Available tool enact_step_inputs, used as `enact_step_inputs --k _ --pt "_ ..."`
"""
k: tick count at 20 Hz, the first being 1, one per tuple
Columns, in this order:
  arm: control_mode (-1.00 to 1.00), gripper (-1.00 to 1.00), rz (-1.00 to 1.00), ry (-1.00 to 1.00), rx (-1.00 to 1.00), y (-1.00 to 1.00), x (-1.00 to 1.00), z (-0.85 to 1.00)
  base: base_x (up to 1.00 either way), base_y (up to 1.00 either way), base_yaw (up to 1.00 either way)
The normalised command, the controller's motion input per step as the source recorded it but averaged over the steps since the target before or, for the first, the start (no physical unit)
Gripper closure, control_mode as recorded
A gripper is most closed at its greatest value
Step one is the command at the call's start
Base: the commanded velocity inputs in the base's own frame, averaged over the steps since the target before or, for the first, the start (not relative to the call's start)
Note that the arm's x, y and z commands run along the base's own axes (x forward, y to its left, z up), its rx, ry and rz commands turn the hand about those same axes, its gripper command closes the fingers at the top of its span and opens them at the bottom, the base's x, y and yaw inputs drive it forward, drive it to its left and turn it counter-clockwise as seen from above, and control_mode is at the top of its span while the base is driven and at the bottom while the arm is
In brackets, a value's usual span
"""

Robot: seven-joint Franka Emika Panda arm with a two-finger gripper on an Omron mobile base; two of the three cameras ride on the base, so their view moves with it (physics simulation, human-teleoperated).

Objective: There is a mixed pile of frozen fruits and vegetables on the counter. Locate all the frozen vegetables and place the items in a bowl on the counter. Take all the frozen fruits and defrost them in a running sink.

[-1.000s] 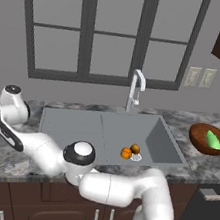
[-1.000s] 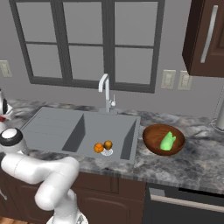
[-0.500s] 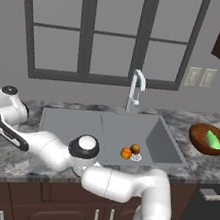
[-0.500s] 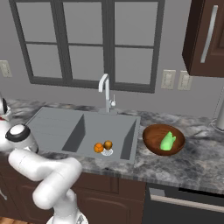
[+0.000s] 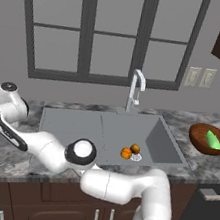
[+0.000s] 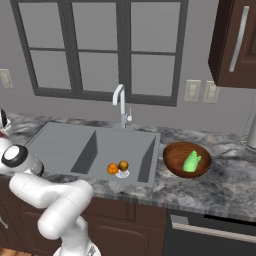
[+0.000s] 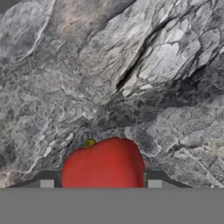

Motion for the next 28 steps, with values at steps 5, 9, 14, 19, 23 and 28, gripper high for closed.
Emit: enact_step_inputs --k 5,9,14,19,23,28 --pt "-1.00 1.00 -0.08 0.02 0.00 -0.39 -0.01 0.41 0.00 0.00 0.00" --pt "-1.00 1.00 -0.07 0.02 0.00 -0.56 -0.07 0.39 0.00 0.00 0.00" --pt "-1.00 1.00 -0.04 0.00 0.00 -0.60 -0.25 0.29 0.00 0.00 0.00" --pt "-1.00 1.00 -0.01 -0.07 0.00 -0.55 -0.45 0.38 0.00 0.00 0.00" --pt "-1.00 1.00 0.00 -0.10 0.00 -0.57 -0.33 0.46 0.00 0.00 0.00" --pt "-1.00 1.00 0.00 -0.20 0.00 -0.59 -0.35 0.32 0.00 0.00 0.00"
